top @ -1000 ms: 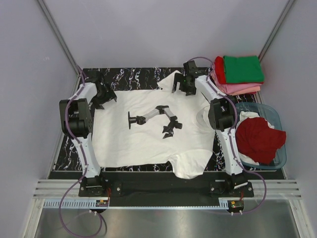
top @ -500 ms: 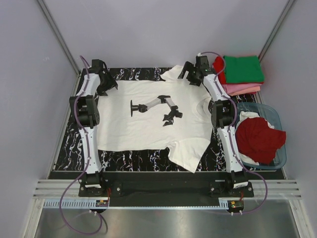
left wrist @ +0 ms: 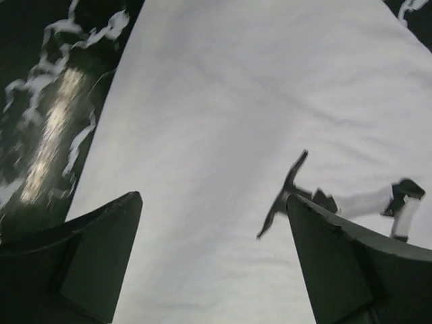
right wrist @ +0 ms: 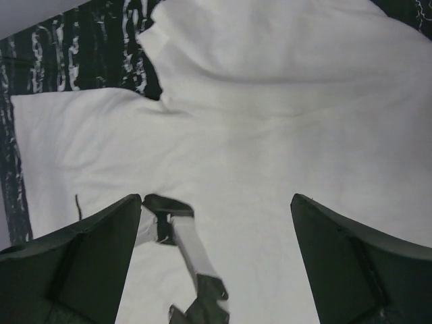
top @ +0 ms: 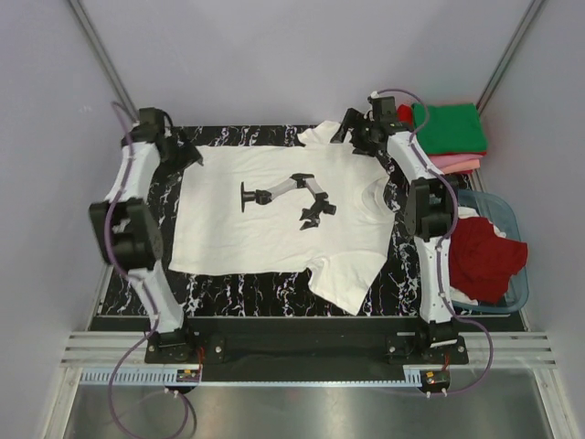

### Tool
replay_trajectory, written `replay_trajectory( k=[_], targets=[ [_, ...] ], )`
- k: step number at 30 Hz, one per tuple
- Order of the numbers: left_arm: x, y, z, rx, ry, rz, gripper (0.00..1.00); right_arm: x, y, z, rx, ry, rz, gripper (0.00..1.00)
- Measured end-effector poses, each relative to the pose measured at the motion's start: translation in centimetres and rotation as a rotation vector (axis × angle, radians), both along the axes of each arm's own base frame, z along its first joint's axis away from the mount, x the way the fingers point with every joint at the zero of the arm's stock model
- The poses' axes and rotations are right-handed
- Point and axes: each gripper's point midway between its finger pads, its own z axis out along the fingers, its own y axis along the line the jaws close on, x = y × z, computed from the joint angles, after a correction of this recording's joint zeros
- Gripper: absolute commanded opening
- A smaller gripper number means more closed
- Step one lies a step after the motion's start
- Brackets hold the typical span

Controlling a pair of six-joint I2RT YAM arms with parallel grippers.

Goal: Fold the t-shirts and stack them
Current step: Flatten the tshirt out, then fold the tshirt

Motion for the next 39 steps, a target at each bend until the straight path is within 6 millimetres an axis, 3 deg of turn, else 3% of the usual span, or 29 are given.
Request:
replay_trajectory(
  k=[4, 5, 7, 9, 12, 15, 17, 20, 22, 27, 34, 39],
  targets=[
    [-8.0, 1.9, 8.0, 0.019, -0.148, 0.081, 0.95, -5.1, -0.7, 7.6, -0.007, -0.047, -0.003, 1.0],
    [-10.1, 2.4, 9.2, 0.027, -0.182, 0.111, 0.96, -7.0, -0.9, 9.9, -0.013, -0.069, -0.01, 1.0],
    [-13.7, 3.3, 9.5, 0.039, -0.203, 0.172, 0.95, -11.3, -1.0, 14.0, -0.021, -0.131, -0.02, 1.0],
    [-17.1, 3.6, 7.2, 0.031, -0.177, 0.226, 0.94, -15.9, -0.6, 16.1, -0.006, -0.173, -0.021, 1.0],
    [-22.2, 3.5, -0.1, -0.041, -0.024, 0.308, 0.89, -23.3, 0.8, 15.8, 0.048, -0.153, 0.006, 1.0],
    [-27.5, 3.0, -6.8, -0.111, 0.166, 0.4, 0.86, -29.1, 2.5, 11.2, 0.071, -0.048, 0.043, 1.0],
    [-29.8, 2.3, -8.6, -0.135, 0.228, 0.437, 0.85, -32.2, 3.0, 7.4, 0.057, 0.051, 0.05, 1.0],
    [-29.1, 2.5, -7.7, -0.128, 0.154, 0.456, 0.82, -36.2, 2.3, 2.6, 0.033, 0.178, 0.023, 1.0],
    [-27.9, 3.2, -6.6, -0.11, 0.067, 0.469, 0.79, -37.8, 0.9, 1.2, 0.018, 0.212, -0.023, 1.0],
    [-27.1, 4.0, -6.4, -0.083, 0.003, 0.502, 0.75, -38.2, -0.3, 2.0, 0.017, 0.169, -0.081, 1.0],
    [-27.5, 2.8, -7.3, -0.061, 0.023, 0.487, 0.75, -38.2, -1.3, 1.7, -0.018, 0.17, -0.119, 1.0],
    [-28.3, 2.8, -9.4, -0.055, 0.073, 0.51, 0.63, -38.5, -1.8, 1.4, -0.036, 0.185, -0.139, 1.0]
  ],
)
